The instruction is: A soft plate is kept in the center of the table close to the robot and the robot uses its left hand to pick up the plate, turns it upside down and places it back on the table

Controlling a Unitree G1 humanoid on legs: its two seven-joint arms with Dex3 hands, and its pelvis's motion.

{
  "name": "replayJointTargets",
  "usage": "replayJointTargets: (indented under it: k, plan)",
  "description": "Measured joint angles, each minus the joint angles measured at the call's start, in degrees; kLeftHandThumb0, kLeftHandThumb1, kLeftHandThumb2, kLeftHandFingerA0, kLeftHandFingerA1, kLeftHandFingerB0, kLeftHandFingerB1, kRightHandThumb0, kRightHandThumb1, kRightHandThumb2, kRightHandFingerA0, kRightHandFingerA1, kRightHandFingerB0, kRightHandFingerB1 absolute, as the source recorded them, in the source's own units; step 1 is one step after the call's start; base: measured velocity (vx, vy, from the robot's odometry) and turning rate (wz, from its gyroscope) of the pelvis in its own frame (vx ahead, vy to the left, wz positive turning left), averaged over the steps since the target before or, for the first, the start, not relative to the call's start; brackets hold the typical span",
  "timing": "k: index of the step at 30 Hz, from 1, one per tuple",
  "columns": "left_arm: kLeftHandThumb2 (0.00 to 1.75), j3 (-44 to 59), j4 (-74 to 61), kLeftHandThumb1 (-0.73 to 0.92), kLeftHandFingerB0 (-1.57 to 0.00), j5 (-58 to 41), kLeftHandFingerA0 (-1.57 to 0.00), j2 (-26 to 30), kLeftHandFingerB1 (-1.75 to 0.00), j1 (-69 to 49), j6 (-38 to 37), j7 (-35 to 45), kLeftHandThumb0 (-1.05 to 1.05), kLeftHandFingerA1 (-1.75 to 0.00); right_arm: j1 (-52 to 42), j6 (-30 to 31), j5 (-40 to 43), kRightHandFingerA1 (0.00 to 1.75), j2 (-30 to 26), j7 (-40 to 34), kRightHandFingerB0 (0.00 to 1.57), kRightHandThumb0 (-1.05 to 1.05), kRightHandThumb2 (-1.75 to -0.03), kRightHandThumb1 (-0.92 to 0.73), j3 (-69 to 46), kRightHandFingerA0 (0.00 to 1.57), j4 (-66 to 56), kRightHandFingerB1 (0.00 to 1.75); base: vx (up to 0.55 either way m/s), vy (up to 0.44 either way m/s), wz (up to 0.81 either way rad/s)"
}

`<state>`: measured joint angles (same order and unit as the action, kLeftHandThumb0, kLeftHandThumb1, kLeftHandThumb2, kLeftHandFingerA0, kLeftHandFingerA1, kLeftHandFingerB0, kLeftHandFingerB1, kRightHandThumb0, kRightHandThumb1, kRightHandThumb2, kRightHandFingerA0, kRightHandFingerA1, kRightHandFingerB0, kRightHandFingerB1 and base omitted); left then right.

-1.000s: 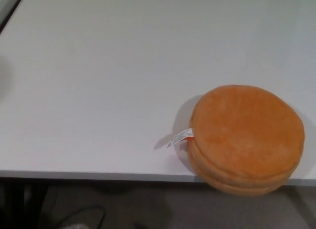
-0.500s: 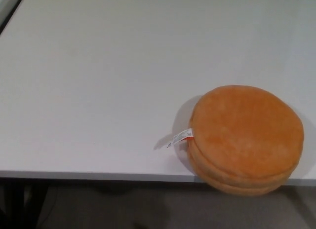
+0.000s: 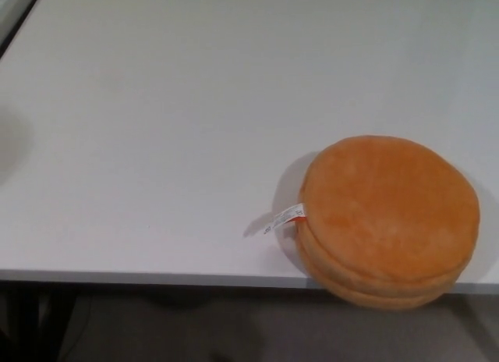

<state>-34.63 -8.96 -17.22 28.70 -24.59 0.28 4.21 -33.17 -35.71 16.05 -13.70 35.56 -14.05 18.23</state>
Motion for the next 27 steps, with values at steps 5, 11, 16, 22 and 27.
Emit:
replayJointTargets:
  k: [5,11,16,22,27]
  plan:
    - [0.62,5.8,4.4,0.60,-0.69,-0.1,-0.88,-4.7,-1.75,-3.8,-4.7,0.0,-0.51,-1.75,0.1,0.0,0.0,0.44,0.0,0.0,0.31,-0.62,-0.66,-0.84,0.0,0.50,0.2,0.32,0.00,0.000,0.00]
    - [0.61,11.5,8.8,0.60,-0.69,-0.1,-0.88,-9.6,-1.75,-7.1,-9.9,0.0,-0.52,-1.75,0.2,0.0,0.0,0.44,0.0,0.0,0.32,-0.63,-0.66,-0.84,0.0,0.51,0.4,0.33,0.00,0.000,0.00]
    - [0.61,15.9,12.3,0.60,-0.70,0.0,-0.89,-13.6,-1.75,-9.1,-14.7,0.2,-0.51,-1.75,0.2,0.0,0.0,0.45,0.0,0.0,0.33,-0.63,-0.66,-0.83,-0.1,0.52,0.6,0.33,0.00,0.000,0.00]
    - [0.61,20.0,15.2,0.61,-0.68,0.0,-0.87,-17.4,-1.75,-10.6,-19.8,0.6,-0.52,-1.75,0.2,-0.1,0.0,0.45,0.0,0.0,0.32,-0.62,-0.66,-0.84,-0.3,0.51,1.2,0.32,0.00,0.000,0.00]
    - [0.61,23.4,17.2,0.61,-0.69,0.0,-0.88,-20.3,-1.75,-11.5,-24.3,1.5,-0.53,-1.75,0.2,-0.3,0.1,0.45,0.0,0.0,0.32,-0.62,-0.66,-0.84,-0.4,0.51,1.6,0.33,0.00,0.000,0.00]
